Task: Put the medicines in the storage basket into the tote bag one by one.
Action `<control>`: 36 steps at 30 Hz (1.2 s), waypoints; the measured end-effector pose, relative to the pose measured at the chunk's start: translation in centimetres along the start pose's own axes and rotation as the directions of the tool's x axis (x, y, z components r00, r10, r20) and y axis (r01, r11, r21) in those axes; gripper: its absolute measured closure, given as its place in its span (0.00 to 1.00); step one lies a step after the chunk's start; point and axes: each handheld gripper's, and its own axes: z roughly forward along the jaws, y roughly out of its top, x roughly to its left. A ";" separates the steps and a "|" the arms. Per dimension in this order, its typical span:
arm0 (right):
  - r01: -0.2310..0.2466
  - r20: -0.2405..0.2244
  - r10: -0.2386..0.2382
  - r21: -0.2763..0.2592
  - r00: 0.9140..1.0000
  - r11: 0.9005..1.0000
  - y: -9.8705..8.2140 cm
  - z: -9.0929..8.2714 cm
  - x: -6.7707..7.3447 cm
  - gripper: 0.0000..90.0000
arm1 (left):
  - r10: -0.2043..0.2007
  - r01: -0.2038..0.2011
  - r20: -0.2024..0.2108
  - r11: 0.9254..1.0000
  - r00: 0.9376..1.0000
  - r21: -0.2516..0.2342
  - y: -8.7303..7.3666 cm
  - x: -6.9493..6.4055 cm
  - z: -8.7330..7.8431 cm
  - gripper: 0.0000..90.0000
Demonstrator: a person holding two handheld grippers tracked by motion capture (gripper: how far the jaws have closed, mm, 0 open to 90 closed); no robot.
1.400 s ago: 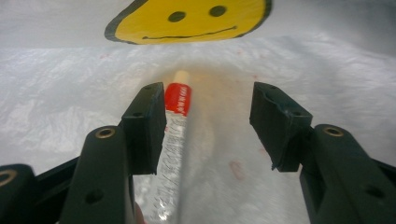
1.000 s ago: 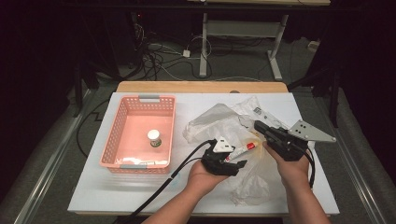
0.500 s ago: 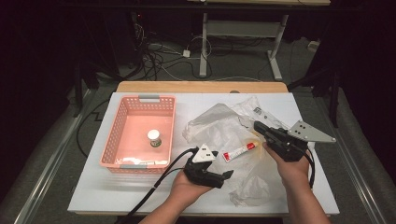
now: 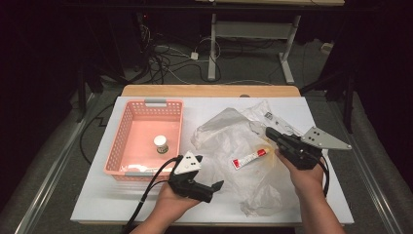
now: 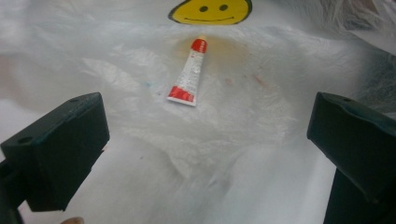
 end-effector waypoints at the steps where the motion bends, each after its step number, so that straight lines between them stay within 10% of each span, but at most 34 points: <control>1: 0.002 -0.001 -0.002 0.000 1.000 1.000 0.0 0.0 -0.1 1.00 | -0.001 0.001 -0.009 1.000 1.000 -0.002 -0.2 0.2 -0.4 0.00; 17: -0.011 -0.007 0.011 -0.001 1.000 1.000 -0.2 -0.1 -0.3 1.00 | -0.077 0.072 -0.137 0.996 0.988 -0.044 -1.8 3.9 -5.5 0.00; 36: -0.012 0.001 0.012 -0.010 1.000 1.000 -0.2 -0.4 -0.5 1.00 | -0.173 0.161 -0.285 0.985 0.943 -0.066 -4.7 7.3 -8.2 0.00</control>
